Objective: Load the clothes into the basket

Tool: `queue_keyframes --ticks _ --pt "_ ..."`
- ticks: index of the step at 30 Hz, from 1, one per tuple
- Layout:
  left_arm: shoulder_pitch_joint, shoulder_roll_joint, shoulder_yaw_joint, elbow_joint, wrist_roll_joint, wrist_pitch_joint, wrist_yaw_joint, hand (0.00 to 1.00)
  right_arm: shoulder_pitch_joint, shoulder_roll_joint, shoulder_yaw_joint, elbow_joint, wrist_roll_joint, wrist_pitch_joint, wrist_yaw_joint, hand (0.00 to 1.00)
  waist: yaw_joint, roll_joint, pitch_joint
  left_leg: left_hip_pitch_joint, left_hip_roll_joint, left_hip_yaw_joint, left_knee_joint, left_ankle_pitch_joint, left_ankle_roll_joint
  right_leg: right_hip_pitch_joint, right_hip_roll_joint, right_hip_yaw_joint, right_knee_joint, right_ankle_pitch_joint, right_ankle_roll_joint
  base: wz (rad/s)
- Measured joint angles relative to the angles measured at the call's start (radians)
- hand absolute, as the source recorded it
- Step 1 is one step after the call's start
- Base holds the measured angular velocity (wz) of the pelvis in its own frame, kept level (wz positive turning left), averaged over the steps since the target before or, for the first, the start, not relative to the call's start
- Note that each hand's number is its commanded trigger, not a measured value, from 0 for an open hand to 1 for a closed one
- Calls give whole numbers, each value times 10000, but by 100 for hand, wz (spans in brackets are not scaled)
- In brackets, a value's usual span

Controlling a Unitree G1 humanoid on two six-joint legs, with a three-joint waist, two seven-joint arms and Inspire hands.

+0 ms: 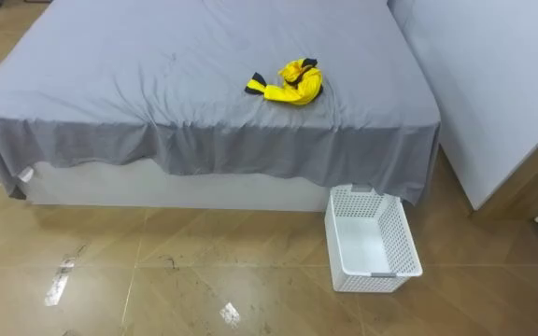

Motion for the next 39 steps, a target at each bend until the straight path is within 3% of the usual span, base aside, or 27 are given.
queue_keyframes --ticks 4,12,20,21,23,27,29,30,31,32,34,35,36,37,38,39 --pt "38 -3 42 -1 47 -1 0 0 49 0 0 3 155 0 32 0 1 46 -40 0 0 18 1 0 0 7 1 35 7 0 0 0" --pt "116 -18 216 142 -66 12 -3 0 150 2 3 209 983 25 124 0 11 110 -39 22 -3 -12 0 1 1 14 -2 51 -26 0 -1 0" --pt "224 -108 321 272 -1579 75 -221 0 9 10 -115 339 874 166 146 0 3 100 -59 -299 19 150 477 -8 -11 -205 33 29 109 -25 -35 -2" --pt "227 -95 354 274 -1760 78 -313 0 21 10 -99 323 828 246 141 0 30 77 -10 -442 50 268 925 -19 -22 -249 -4 -7 228 -49 -61 -15" --pt "209 -109 606 215 -1819 72 -488 0 2 5 -97 281 817 250 150 0 124 87 -12 -889 191 461 1993 -255 -137 -338 -58 -21 478 -283 -118 -15" --pt "124 -146 688 -30 -2649 40 -657 0 25 1 -98 271 954 241 121 0 161 130 38 -2400 534 506 5262 -315 -119 -194 58 281 912 -807 -400 0" --pt "88 -159 585 -61 -3187 -65 -664 0 26 -25 -101 304 1109 250 70 0 134 77 28 -3151 215 517 4932 -453 78 -197 -163 298 1092 -1050 -353 5" --pt "110 -175 487 -208 -3494 -158 -664 0 21 -59 -97 310 1149 272 52 0 145 -35 3 -3776 -125 572 4153 -366 55 -207 -409 322 1229 -1254 -221 -4" --pt "117 -243 480 -359 -3765 -308 -664 0 32 -117 -94 311 1169 327 42 0 190 -23 9 -4345 -334 577 3012 35 -70 -165 -570 353 1228 -1350 -188 -15" --pt "126 -273 487 -396 -3784 -403 -664 0 42 -149 -86 314 1154 352 36 0 244 -5 9 -4544 -347 603 2333 363 -138 -118 -614 415 1232 -1448 -116 -32" --pt "198 -322 678 -413 -3784 -693 -667 0 140 -154 -96 305 1053 371 24 0 366 1 8 -4876 -273 835 548 1976 -97 251 -911 595 1177 -1816 30 -44" --pt "208 -317 699 -417 -3785 -724 -666 0 157 -153 -97 304 1047 375 18 0 340 -13 0 -4895 -296 918 430 2367 -41 347 -1009 638 1175 -1944 86 -22" --pt "282 -302 695 -410 -3784 -790 -672 0 166 -161 -123 283 1032 421 4 0 264 -104 -49 -4985 -435 1287 489 2975 333 466 -1249 749 1144 -2153 283 8" --pt "206 -319 673 -440 -3778 -805 -733 0 165 -213 -215 248 996 443 -24 0 234 -272 -82 -5327 -686 1543 919 3096 525 535 -1582 835 1063 -2256 519 21" --pt "157 -330 672 -467 -3776 -831 -807 0 163 -237 -332 230 962 444 -46 0 231 -352 -105 -5557 -821 1692 1247 2913 756 547 -1739 1062 1013 -2327 548 48" --pt "-3 -327 674 -475 -3760 -894 -944 0 119 -278 -613 156 724 452 -92 0 181 -348 -182 -5922 -1093 1926 1995 2326 1239 555 -2065 1480 1048 -2564 658 43"
